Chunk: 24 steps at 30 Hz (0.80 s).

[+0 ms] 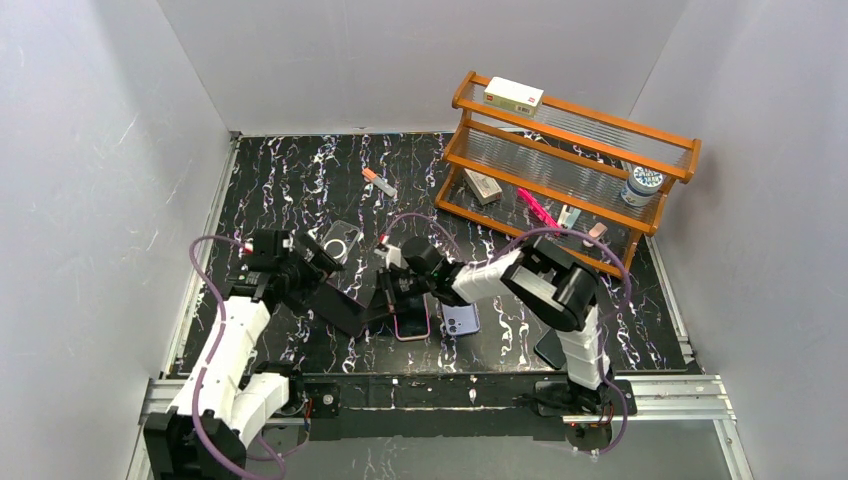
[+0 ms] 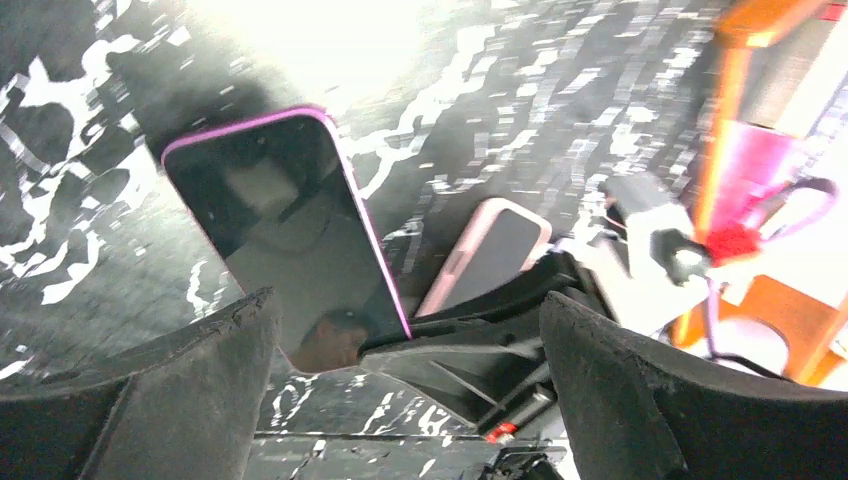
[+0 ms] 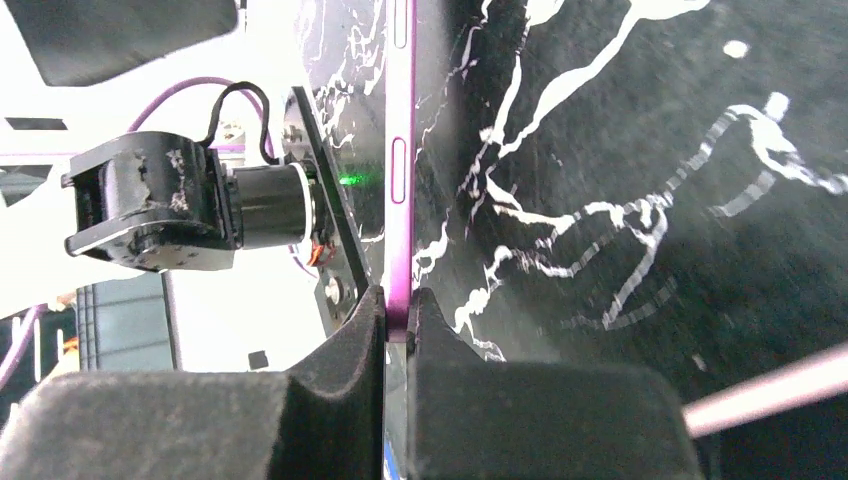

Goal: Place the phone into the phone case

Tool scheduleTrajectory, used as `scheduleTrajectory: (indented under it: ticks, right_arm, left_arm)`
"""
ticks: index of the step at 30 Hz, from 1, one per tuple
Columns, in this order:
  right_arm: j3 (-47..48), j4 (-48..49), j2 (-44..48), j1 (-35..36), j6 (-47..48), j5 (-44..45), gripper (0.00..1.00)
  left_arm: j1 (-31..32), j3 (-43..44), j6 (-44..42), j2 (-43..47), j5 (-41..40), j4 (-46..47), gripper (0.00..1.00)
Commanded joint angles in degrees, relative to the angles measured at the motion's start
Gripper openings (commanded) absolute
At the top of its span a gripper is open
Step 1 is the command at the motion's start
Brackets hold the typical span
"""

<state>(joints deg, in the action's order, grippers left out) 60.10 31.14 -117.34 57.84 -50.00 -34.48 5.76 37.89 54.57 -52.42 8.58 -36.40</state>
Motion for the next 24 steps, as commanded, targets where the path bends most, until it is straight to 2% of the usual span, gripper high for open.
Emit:
scheduleTrajectory:
  ticks: [1,8,14,18,24]
  right_arm:
    - [-4.2,6.2,7.9,-3.3,-2.5,0.2,0.01]
    - [-13.2,6.2,19.8,-9.9,-4.4,0.3,0.01]
    - [-18.5,-9.8,32.8,-14.7,-2.0,9.5,0.01]
    - [-20.5,-16.7,40.4,-15.7,-1.8,13.0,0.01]
    - [-22.5,-23.9,51.7,-15.7,-1.1,20.0,0.01]
  left_arm:
    - [0.2,7.0,-7.7,4.3,3.4,0.1,0.98]
    - [0.2,13.7,-15.2,0.4,4.3,2.1,0.96]
    - [0.2,20.1,-23.5,-6.5,-1.9,2.6,0.96]
    - [0.2,23.2,-29.2,-13.0,-6.8,2.3,0.96]
    - [0.1,26.0,-35.0,-25.4,-8.7,4.5,0.95]
